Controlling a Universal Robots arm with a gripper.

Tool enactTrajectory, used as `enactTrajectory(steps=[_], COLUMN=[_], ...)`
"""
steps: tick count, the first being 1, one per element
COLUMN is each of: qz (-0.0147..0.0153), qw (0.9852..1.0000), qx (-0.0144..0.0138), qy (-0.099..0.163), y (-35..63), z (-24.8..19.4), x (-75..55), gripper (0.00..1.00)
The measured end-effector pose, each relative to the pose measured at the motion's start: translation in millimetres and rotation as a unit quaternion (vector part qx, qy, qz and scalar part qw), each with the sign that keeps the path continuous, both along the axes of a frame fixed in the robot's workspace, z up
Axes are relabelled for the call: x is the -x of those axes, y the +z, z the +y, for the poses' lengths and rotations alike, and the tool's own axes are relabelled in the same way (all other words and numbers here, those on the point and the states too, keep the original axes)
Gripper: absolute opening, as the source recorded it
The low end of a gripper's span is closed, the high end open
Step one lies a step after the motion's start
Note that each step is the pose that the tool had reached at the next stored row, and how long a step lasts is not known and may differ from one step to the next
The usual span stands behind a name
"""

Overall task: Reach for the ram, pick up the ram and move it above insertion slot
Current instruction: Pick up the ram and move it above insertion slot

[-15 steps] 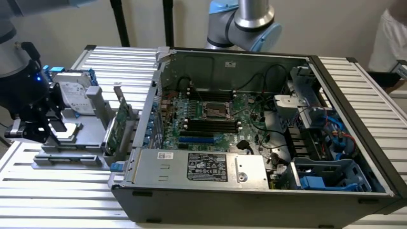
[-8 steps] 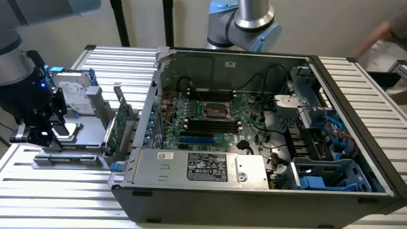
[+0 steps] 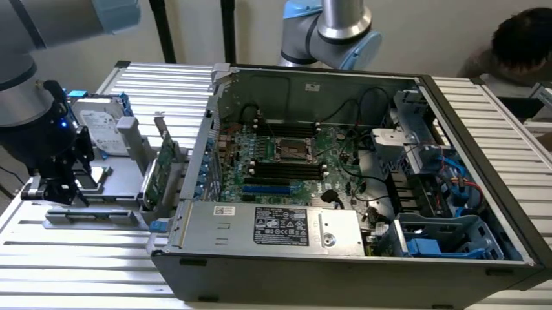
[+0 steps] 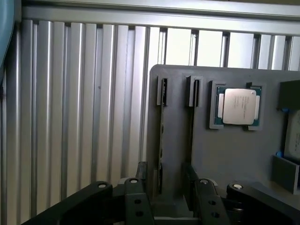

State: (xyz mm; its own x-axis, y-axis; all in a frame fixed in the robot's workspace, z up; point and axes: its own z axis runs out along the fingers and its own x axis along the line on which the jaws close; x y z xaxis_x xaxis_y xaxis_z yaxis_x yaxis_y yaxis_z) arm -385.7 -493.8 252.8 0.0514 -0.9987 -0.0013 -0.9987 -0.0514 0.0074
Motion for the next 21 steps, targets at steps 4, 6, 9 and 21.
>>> enactTrajectory(steps=[4, 6, 9, 21], qz=[-0.0001, -0.0001, 0.0000, -0.0001], qw=[1.0000, 1.0000, 1.0000, 1.0000], qx=[0.0000, 0.0000, 0.0000, 0.0000], qy=[0.000, 0.000, 0.000, 0.000], y=[-7.2, -11.0, -16.4, -38.3], z=[0.0, -0.1, -0.7, -4.3], x=[0.6, 1.1, 1.9, 3.0], gripper=[0.42, 0.42, 0.42, 0.42])
